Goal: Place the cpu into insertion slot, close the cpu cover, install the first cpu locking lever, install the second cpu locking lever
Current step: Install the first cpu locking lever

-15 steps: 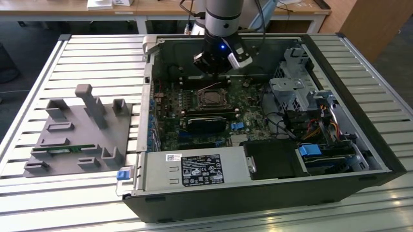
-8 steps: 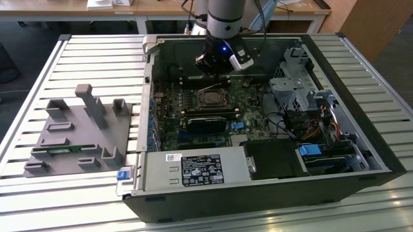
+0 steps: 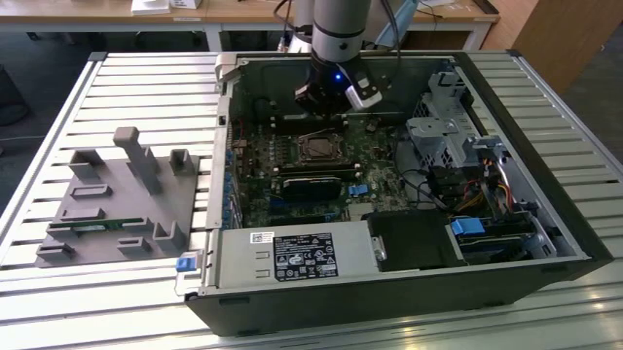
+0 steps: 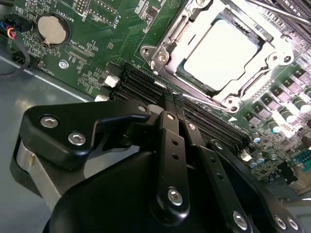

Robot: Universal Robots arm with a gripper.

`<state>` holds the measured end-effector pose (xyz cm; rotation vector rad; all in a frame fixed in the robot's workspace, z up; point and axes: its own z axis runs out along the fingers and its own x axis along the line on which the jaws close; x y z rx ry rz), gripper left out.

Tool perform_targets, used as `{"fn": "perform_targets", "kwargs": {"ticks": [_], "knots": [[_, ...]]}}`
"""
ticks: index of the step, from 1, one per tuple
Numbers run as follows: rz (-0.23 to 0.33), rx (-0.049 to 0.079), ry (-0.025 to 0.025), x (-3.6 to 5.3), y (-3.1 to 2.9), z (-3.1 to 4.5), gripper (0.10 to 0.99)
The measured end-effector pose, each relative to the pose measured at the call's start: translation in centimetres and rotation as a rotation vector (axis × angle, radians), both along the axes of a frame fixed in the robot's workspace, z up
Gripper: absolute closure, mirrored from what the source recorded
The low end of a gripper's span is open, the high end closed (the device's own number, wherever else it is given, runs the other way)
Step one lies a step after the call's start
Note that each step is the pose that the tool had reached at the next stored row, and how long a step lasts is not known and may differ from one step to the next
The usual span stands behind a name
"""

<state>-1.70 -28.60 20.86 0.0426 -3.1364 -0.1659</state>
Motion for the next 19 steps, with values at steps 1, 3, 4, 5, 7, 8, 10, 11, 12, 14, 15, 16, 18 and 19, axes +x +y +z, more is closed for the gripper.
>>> {"fn": "perform_targets", "kwargs": {"ticks": [1,3,4,5,7,8,10,11,12,14,15,16,18,19], "knots": [[0.000,0.000,0.0001,0.01,0.00,-0.06,0.969],[0.000,-0.001,0.0004,0.05,0.00,-0.15,0.969],[0.000,-0.002,0.0006,0.08,0.00,-0.18,0.969],[0.000,-0.004,0.0008,0.10,0.00,-0.18,0.969],[0.000,-0.007,0.0008,0.12,0.00,-0.19,0.969],[0.000,-0.007,0.0009,0.12,0.00,-0.18,0.969],[0.000,-0.008,0.0010,0.12,0.00,-0.14,0.969],[0.000,-0.008,0.0009,0.12,0.00,-0.09,0.969],[0.000,-0.008,0.0008,0.12,0.00,-0.05,0.969],[0.000,-0.008,0.0008,0.12,0.00,0.07,0.969],[0.000,-0.008,0.0008,0.12,0.00,0.14,0.969],[0.000,-0.008,0.0008,0.12,0.00,0.21,0.969],[0.000,-0.007,0.0006,0.12,0.00,0.24,0.969],[0.000,-0.007,0.0007,0.12,0.00,0.24,0.969]]}}
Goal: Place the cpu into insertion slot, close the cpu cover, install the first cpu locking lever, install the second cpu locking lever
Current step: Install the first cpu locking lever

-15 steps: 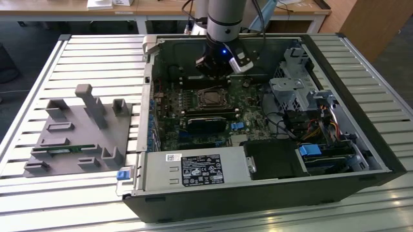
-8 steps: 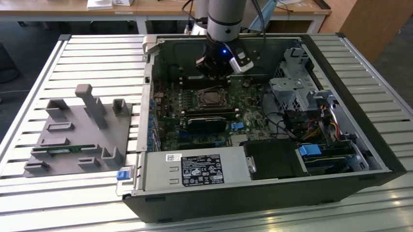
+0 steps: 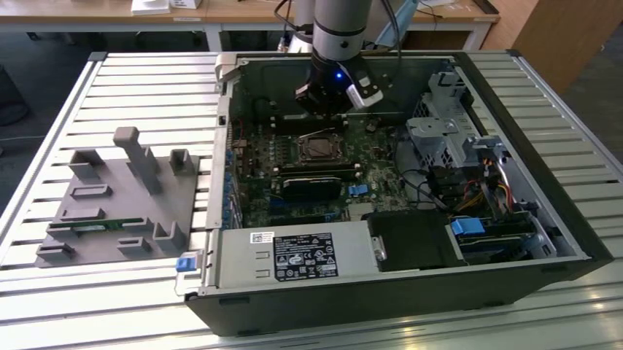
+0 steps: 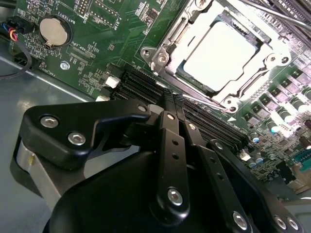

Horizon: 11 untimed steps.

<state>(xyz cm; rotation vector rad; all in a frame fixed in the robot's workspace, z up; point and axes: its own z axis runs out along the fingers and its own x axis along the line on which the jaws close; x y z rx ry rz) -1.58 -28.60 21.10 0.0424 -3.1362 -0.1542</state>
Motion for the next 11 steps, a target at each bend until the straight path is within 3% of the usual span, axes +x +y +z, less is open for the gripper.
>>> {"fn": "perform_targets", "kwargs": {"ticks": [11], "knots": [[0.000,-0.002,0.0001,0.00,-0.01,-0.38,0.969]]}}
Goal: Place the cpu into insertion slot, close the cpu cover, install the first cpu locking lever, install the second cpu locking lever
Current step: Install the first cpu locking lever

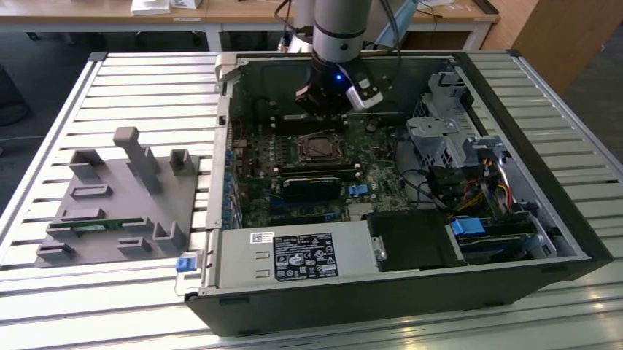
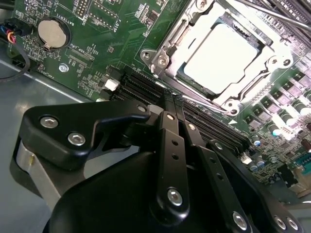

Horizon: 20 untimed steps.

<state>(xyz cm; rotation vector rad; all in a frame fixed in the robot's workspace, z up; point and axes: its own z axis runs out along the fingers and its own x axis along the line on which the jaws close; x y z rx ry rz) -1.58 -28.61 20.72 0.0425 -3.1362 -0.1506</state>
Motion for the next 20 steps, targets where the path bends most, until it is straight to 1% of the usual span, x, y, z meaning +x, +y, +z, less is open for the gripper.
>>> {"fn": "perform_targets", "kwargs": {"ticks": [9,15,20], "knots": [[0.000,-0.004,0.0000,0.00,0.00,-0.51,0.969],[0.000,-0.013,0.0000,0.05,0.00,-0.70,0.969],[0.000,-0.018,0.0001,0.14,0.00,-0.95,0.969]]}}
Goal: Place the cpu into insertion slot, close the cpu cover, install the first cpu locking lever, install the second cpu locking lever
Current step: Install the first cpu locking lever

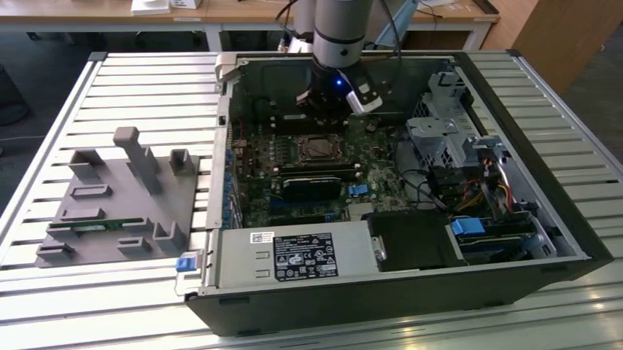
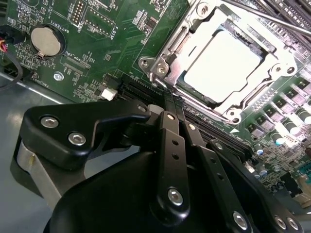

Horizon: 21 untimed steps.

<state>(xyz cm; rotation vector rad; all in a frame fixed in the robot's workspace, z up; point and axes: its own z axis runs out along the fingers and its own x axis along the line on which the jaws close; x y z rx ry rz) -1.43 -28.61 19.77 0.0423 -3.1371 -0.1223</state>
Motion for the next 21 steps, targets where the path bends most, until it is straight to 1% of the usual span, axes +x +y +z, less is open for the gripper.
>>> {"fn": "perform_targets", "kwargs": {"ticks": [8,13,16,18,21], "knots": [[0.000,-0.002,0.0003,0.04,-0.01,-0.33,0.969],[0.000,-0.001,0.0000,0.04,0.00,-0.31,0.969],[0.000,0.001,-0.0013,0.07,0.04,-0.06,0.969],[0.000,-0.001,0.0000,0.04,0.00,0.30,0.969],[0.000,0.000,-0.0001,0.05,0.00,0.81,0.969]]}}
